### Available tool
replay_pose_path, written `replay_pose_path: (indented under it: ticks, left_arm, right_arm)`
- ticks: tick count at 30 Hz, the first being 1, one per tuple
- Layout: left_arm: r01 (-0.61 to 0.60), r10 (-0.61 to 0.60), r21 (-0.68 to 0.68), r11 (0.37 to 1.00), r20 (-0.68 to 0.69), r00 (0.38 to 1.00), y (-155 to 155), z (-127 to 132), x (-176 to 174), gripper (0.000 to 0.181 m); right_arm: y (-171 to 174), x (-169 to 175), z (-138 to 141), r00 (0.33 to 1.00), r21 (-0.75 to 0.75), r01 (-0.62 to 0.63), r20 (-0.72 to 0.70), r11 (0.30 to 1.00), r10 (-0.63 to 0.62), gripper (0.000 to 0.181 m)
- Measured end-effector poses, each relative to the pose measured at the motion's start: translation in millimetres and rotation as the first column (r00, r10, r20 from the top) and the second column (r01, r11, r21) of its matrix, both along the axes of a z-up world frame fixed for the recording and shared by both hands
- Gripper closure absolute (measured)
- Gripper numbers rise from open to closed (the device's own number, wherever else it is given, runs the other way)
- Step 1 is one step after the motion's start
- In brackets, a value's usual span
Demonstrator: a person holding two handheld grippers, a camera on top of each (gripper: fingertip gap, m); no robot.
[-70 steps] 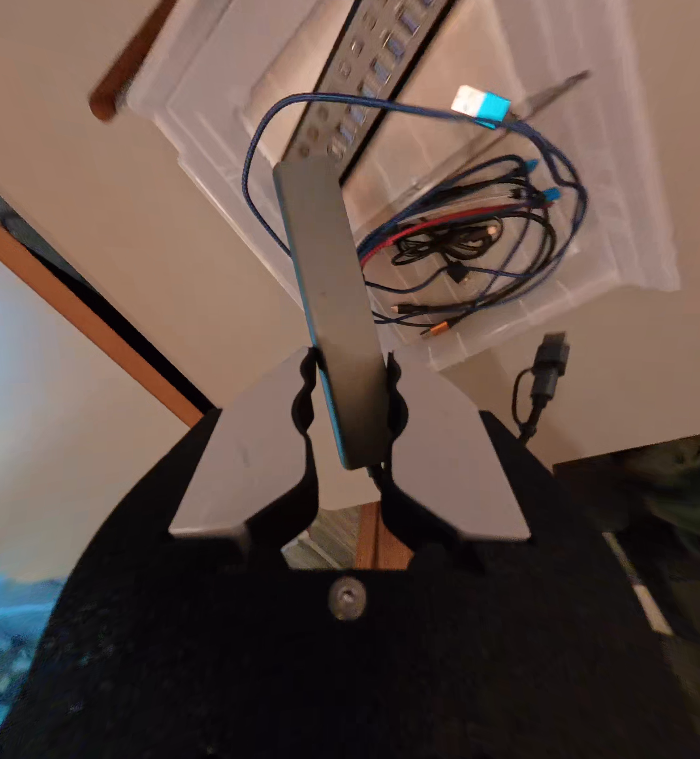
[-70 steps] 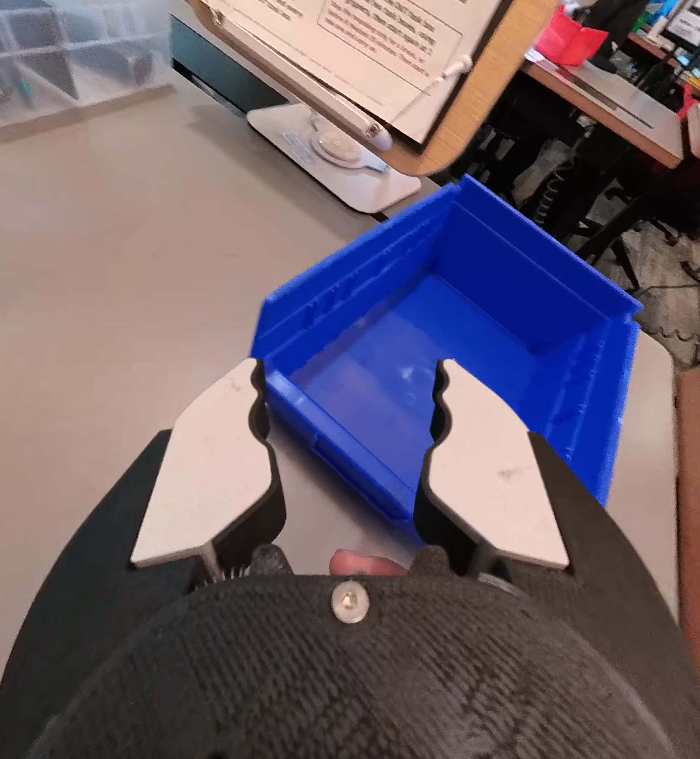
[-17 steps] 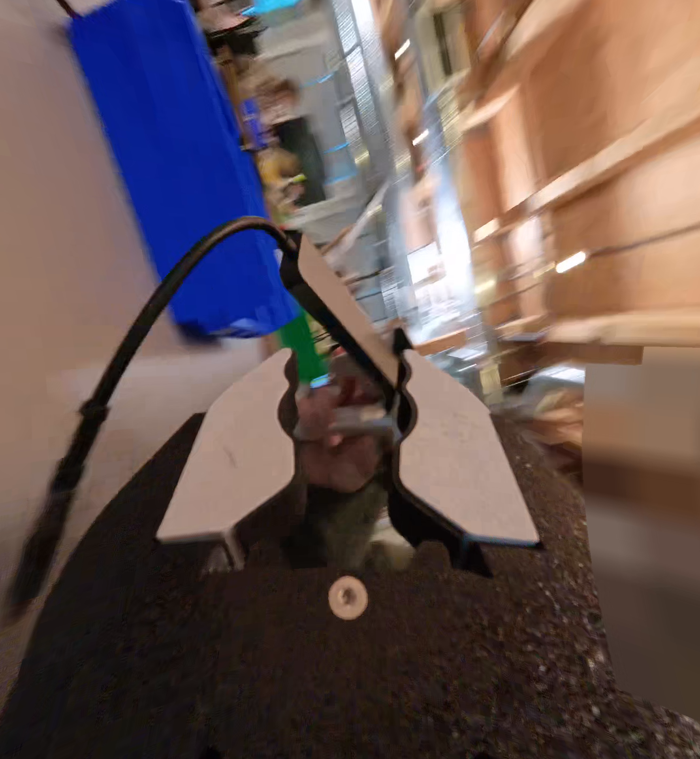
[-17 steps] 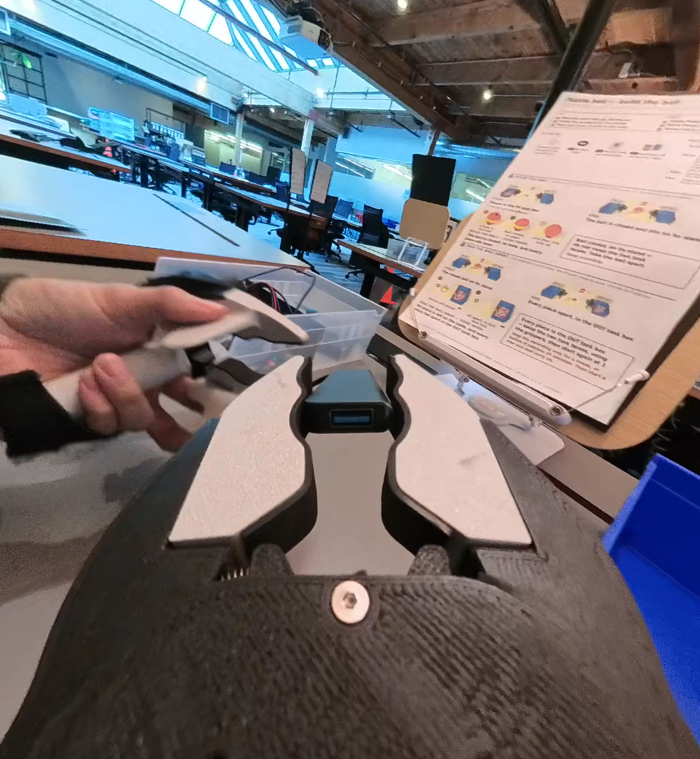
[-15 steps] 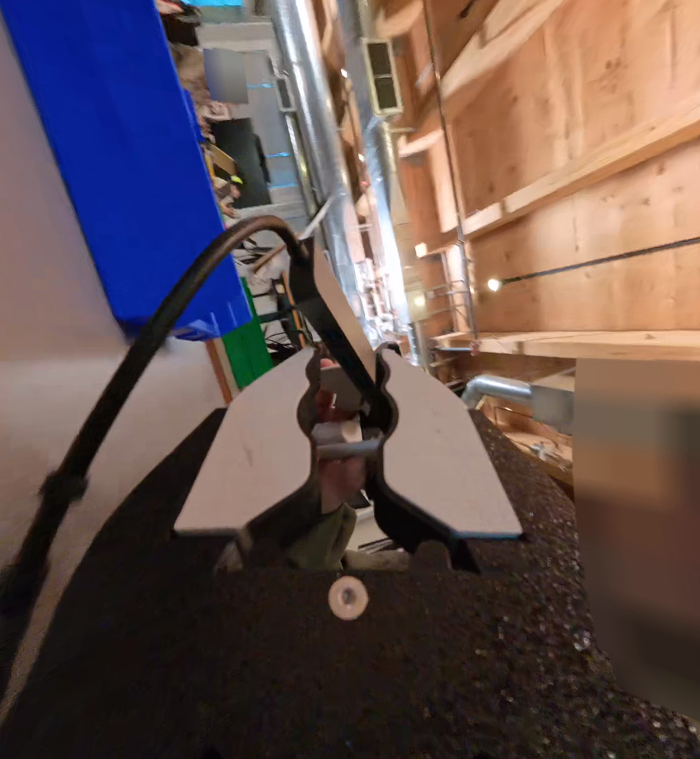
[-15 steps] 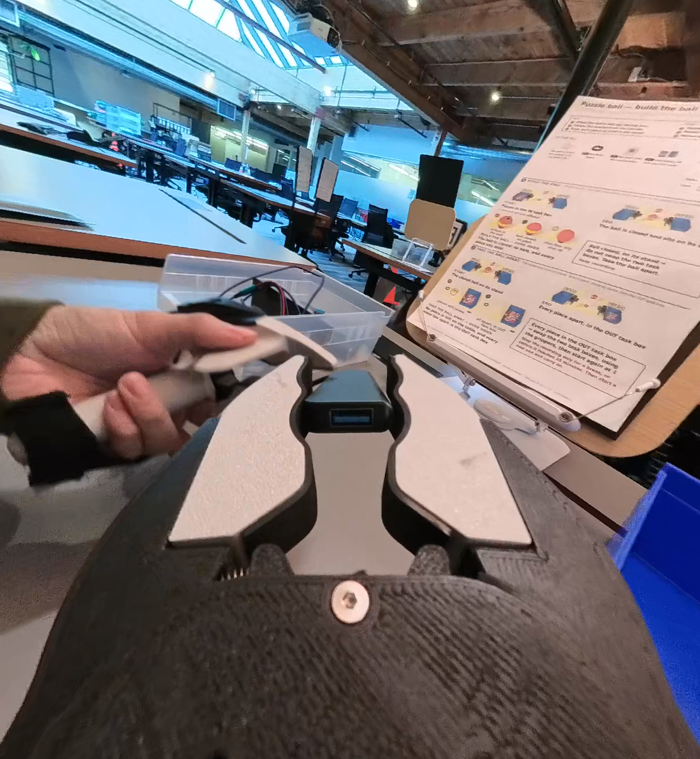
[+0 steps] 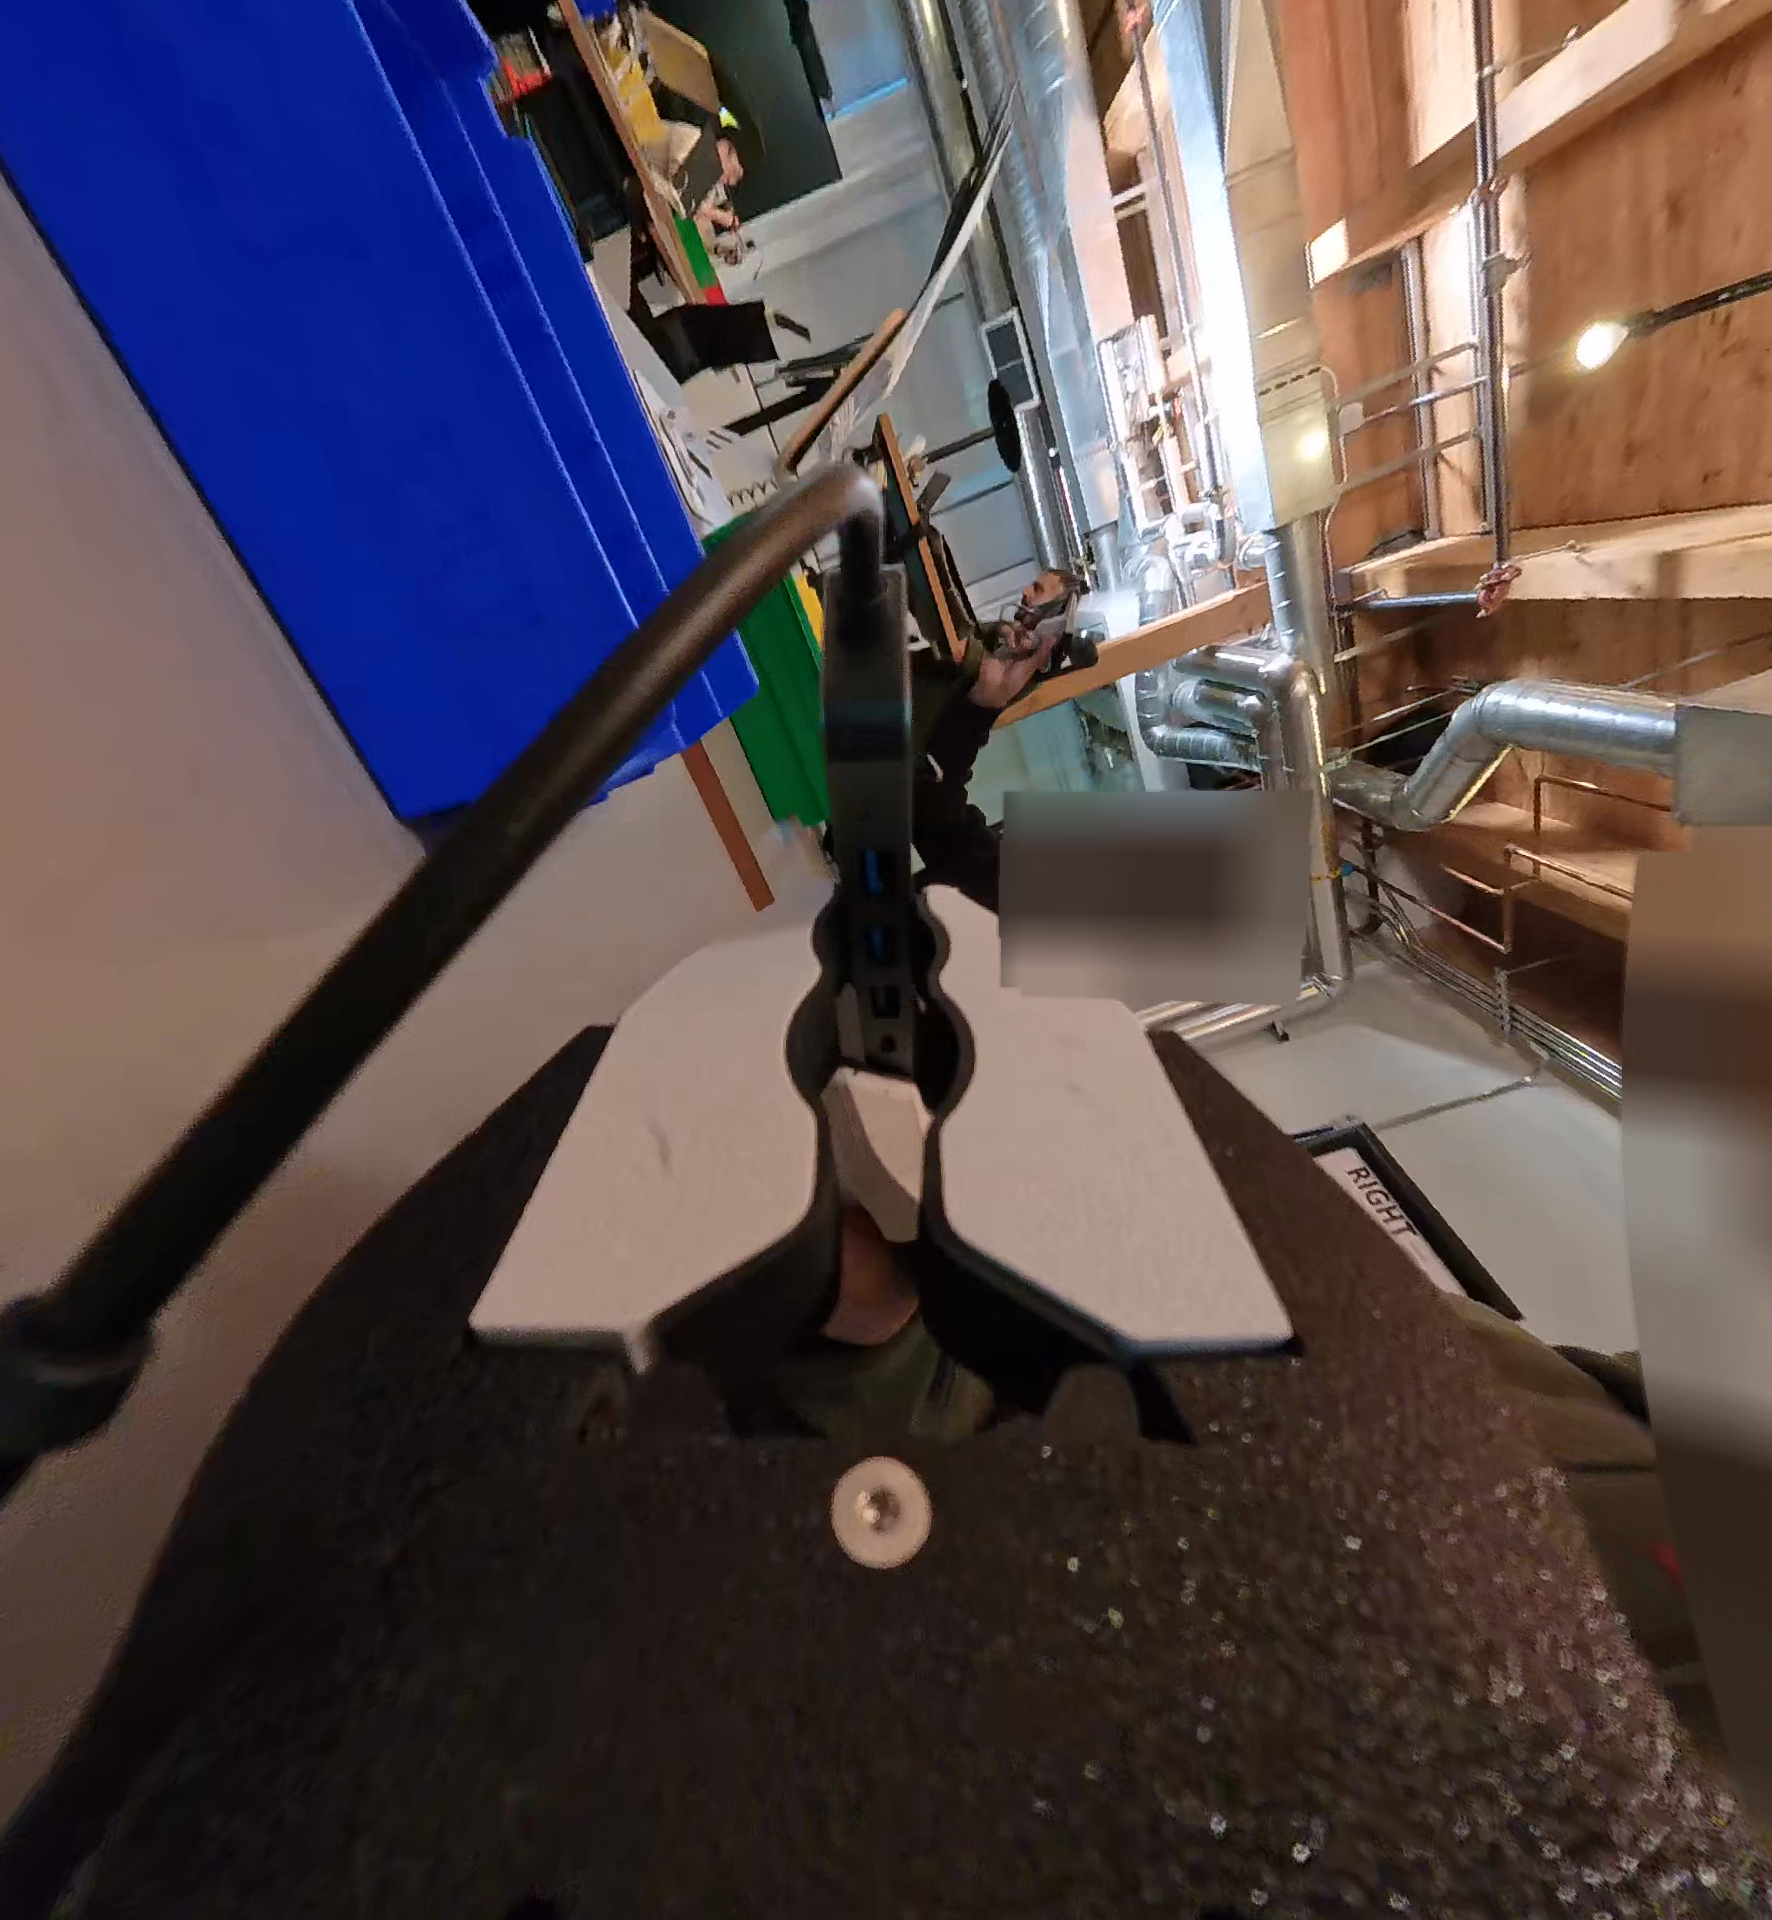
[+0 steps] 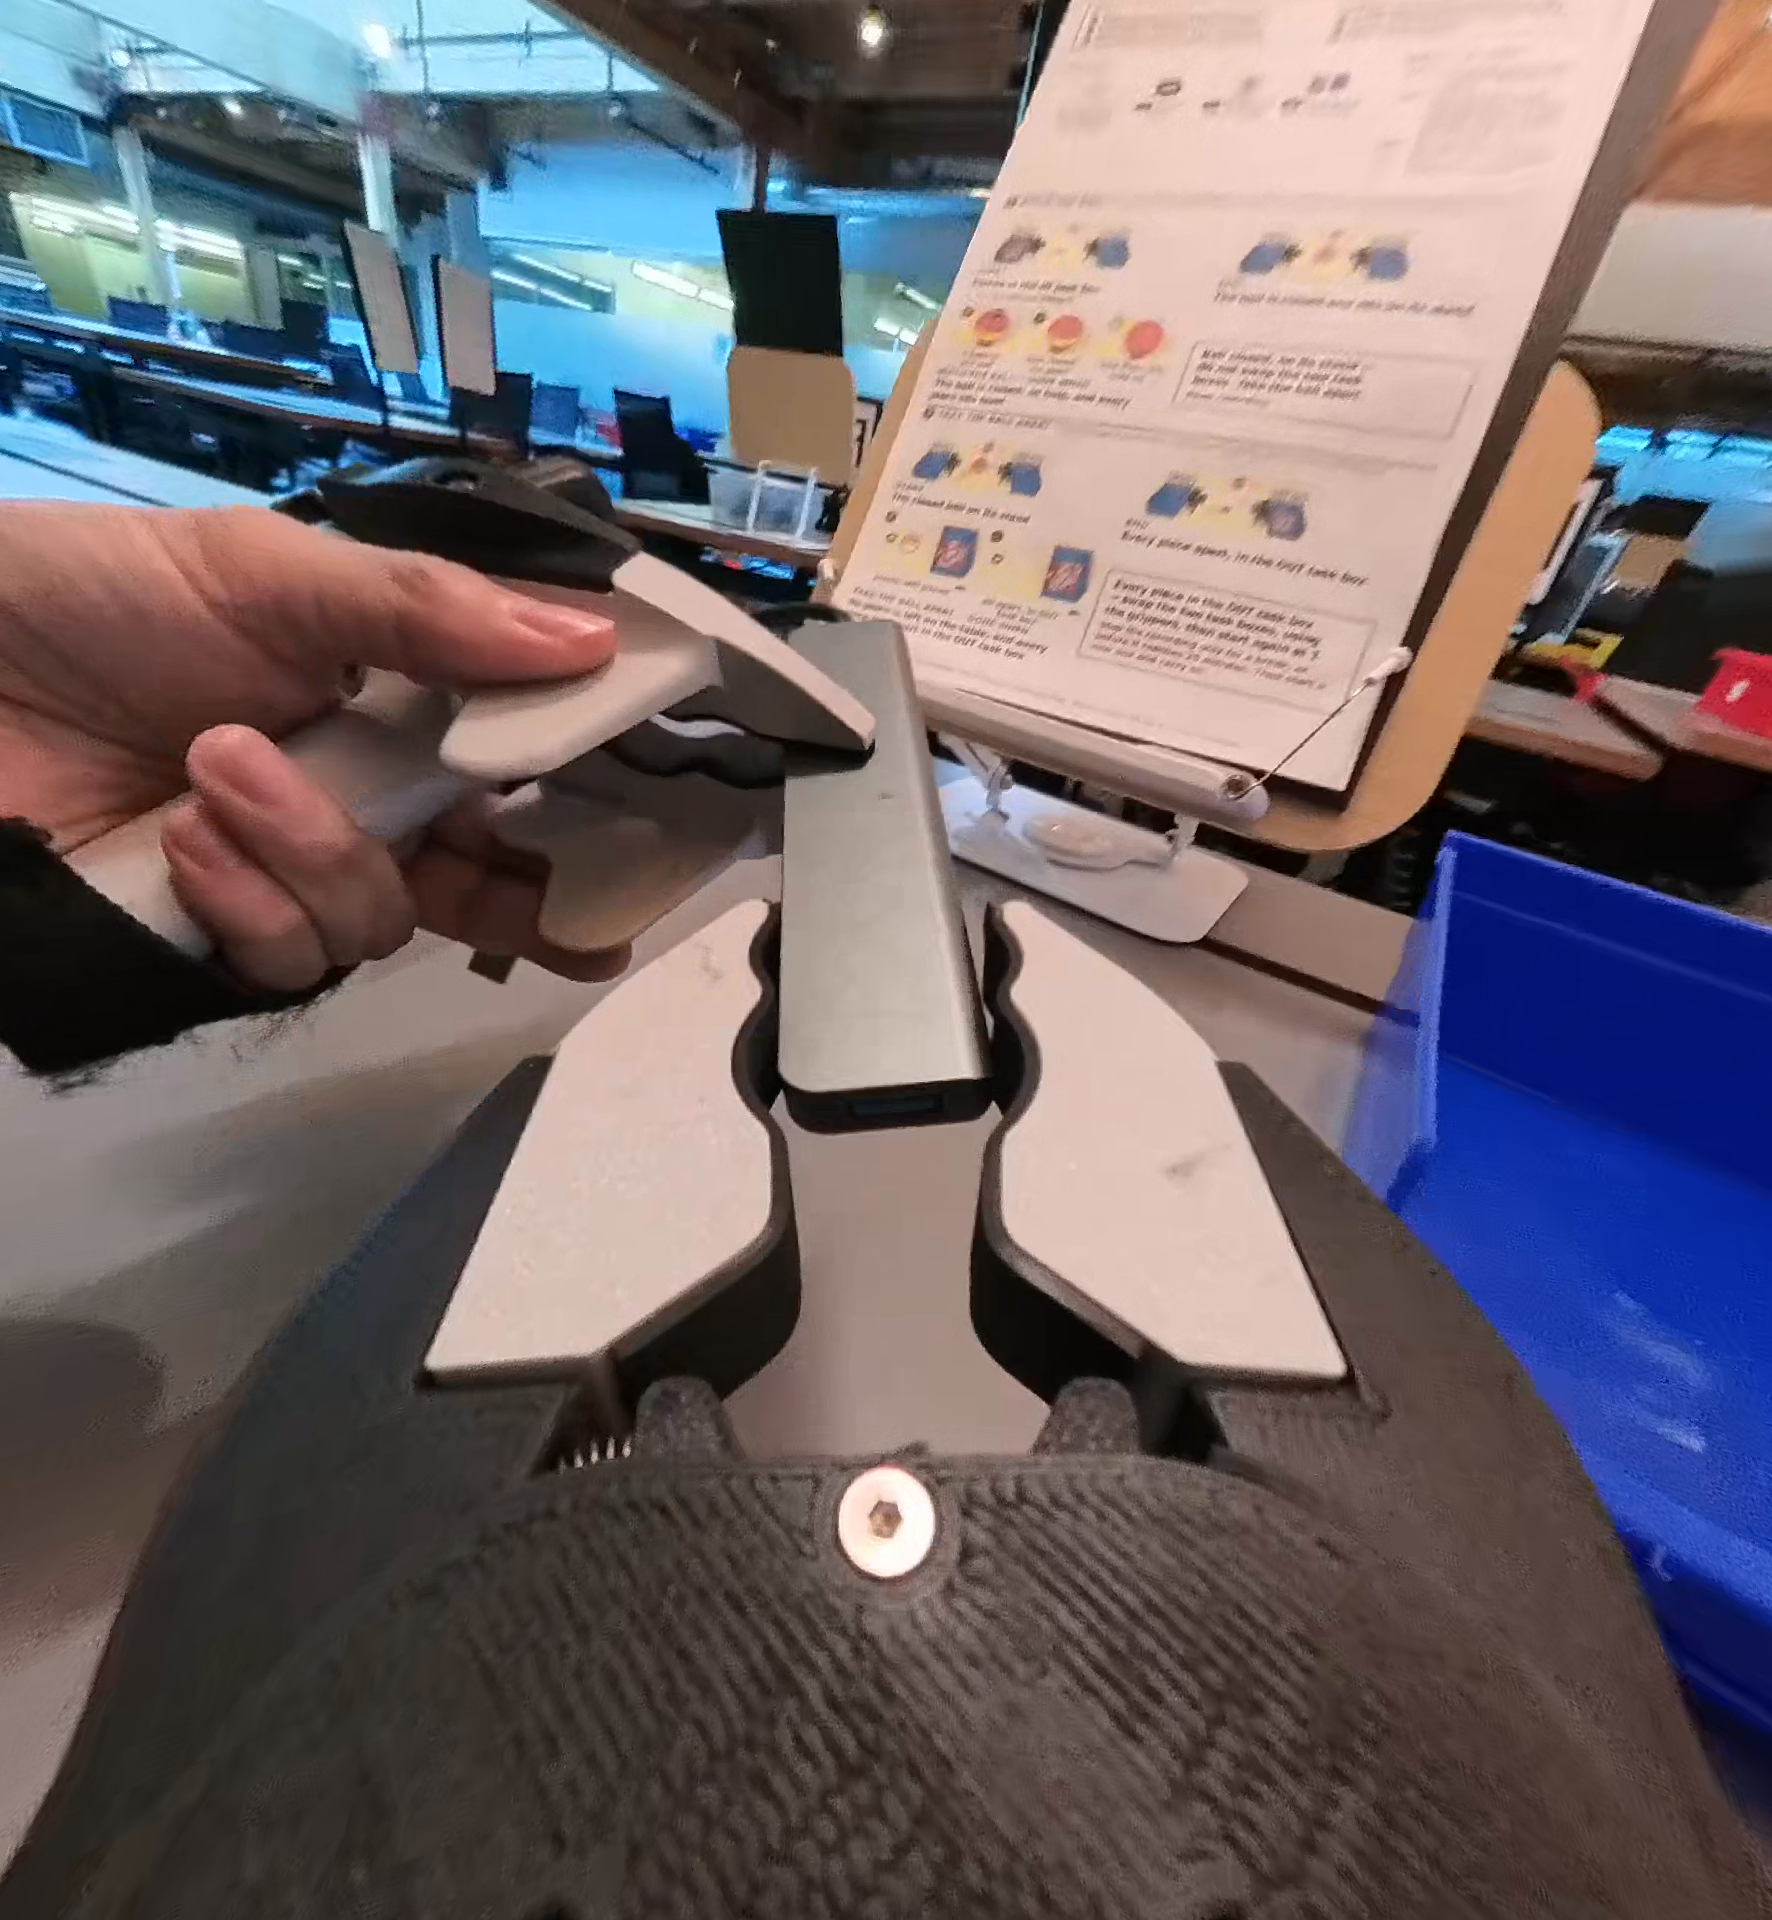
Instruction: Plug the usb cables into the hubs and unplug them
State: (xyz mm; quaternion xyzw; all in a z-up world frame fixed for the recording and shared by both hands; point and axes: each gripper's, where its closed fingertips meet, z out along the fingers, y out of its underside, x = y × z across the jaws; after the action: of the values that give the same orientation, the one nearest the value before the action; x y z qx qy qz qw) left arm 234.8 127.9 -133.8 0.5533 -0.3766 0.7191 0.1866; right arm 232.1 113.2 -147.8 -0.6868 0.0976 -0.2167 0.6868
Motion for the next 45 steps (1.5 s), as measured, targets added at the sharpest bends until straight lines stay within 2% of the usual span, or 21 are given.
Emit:
replay_pose_path:
  ticks: [5, 8, 16, 19, 23, 26, 31, 34, 37, 40, 41, 43, 45]
  left_arm:
    - [0.137, -0.135, 0.031, 0.99, -0.037, 0.99, -7, -10, 0, 0.172]
    - [0.173, -0.169, 0.078, 0.982, -0.053, 0.984, -8, -14, 3, 0.171]
    - [0.187, -0.182, 0.057, 0.981, -0.083, 0.98, -13, -17, 14, 0.171]
    - [0.184, -0.178, 0.064, 0.981, -0.093, 0.98, -11, -17, 18, 0.171]
    - [0.165, -0.154, 0.125, 0.978, -0.089, 0.984, -9, -16, 23, 0.171]
    - [0.135, -0.131, 0.186, 0.973, -0.036, 0.991, -7, -12, 25, 0.156]
    - [0.082, -0.086, 0.279, 0.957, 0.005, 0.996, -4, -17, 23, 0.155]
    - [0.076, -0.093, 0.364, 0.928, 0.03, 0.995, -6, -20, 11, 0.154]
    - [0.047, -0.111, 0.491, 0.87, 0.101, 0.989, -5, -10, -10, 0.155]
    - [-0.084, -0.052, 0.656, 0.75, 0.185, 0.981, 24, 2, -29, 0.156]
    - [-0.143, -0.01, 0.715, 0.685, 0.205, 0.979, 44, 5, -35, 0.156]
    - [-0.239, 0.11, 0.822, 0.516, 0.213, 0.971, 97, 7, -49, 0.154]
    - [-0.246, 0.244, 0.9, 0.36, 0.164, 0.956, 157, 4, -69, 0.151]
  right_arm:
    - [8, -2, -8, 0.999, 0.002, 0.007, 0.045, 1.0, -0.007, 0.145]
    - [9, 2, -14, 0.998, -0.01, 0.042, 0.056, 0.999, -0.041, 0.144]
    - [6, 12, -11, 0.99, 0.073, 0.082, 0.108, 0.994, -0.09, 0.144]
    - [8, 16, -11, 0.994, 0.075, 0.057, 0.094, 0.996, -0.064, 0.144]
    - [10, 21, -11, 1.0, 0.103, 0.018, 0.023, 0.995, -0.021, 0.145]
    - [7, 21, -9, 1.0, 0.133, 0.0, -0.014, 0.991, 0.002, 0.145]
    - [5, 21, -8, 0.999, 0.154, -0.029, -0.04, 0.988, 0.035, 0.145]
    - [0, 26, -7, 0.998, 0.169, -0.017, -0.056, 0.985, 0.027, 0.145]
    - [-2, 30, -9, 0.996, 0.165, -0.024, -0.084, 0.986, 0.039, 0.145]
    - [-4, 35, -10, 0.995, 0.165, -0.013, -0.096, 0.986, 0.029, 0.146]
    - [-4, 36, -10, 0.995, 0.162, -0.007, -0.097, 0.987, 0.023, 0.146]
    - [0, 32, -12, 0.994, 0.139, -0.045, -0.09, 0.989, 0.058, 0.145]
    - [2, 30, -12, 0.996, 0.125, -0.046, -0.074, 0.991, 0.056, 0.145]
